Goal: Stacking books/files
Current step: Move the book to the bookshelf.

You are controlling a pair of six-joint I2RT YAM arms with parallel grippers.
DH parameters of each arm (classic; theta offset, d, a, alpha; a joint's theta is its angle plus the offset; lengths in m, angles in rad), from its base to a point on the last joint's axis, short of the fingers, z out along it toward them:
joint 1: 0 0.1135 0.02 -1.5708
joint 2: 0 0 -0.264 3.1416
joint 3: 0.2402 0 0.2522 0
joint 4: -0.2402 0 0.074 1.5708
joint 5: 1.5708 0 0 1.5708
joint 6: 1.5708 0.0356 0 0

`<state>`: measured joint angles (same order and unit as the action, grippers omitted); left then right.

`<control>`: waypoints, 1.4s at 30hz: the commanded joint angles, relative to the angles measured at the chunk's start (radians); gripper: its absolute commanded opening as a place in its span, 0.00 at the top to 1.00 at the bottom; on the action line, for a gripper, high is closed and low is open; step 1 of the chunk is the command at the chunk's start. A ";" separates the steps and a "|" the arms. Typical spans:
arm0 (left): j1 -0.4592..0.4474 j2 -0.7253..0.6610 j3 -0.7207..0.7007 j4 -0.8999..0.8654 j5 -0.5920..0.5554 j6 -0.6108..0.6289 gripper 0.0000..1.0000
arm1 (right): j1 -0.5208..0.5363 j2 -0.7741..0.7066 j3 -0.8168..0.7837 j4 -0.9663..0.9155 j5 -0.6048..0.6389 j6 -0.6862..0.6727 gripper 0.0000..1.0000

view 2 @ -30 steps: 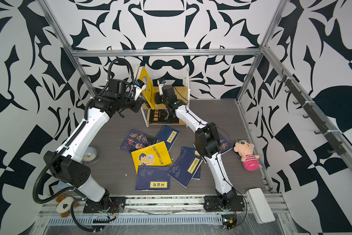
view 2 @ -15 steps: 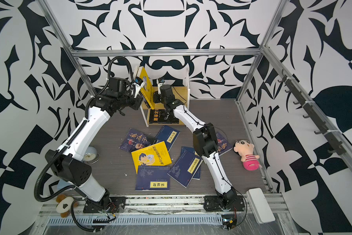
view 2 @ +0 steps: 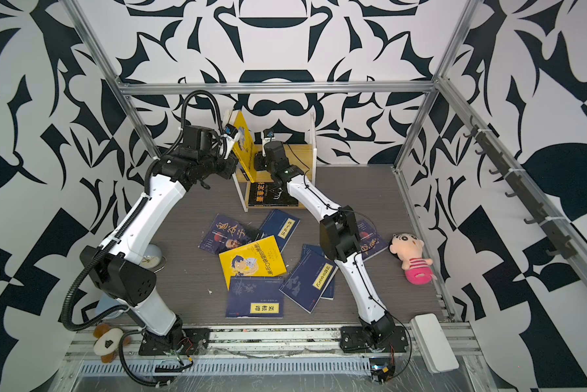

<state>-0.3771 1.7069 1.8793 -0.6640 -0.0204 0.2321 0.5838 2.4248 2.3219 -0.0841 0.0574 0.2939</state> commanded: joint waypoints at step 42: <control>0.005 0.052 0.069 -0.049 0.073 -0.030 1.00 | 0.007 -0.068 -0.006 0.021 -0.018 -0.034 1.00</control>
<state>-0.3759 1.7424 1.9182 -0.6994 0.0666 0.2085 0.5838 2.4241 2.3135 -0.0677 0.0563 0.2760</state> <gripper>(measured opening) 0.046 0.046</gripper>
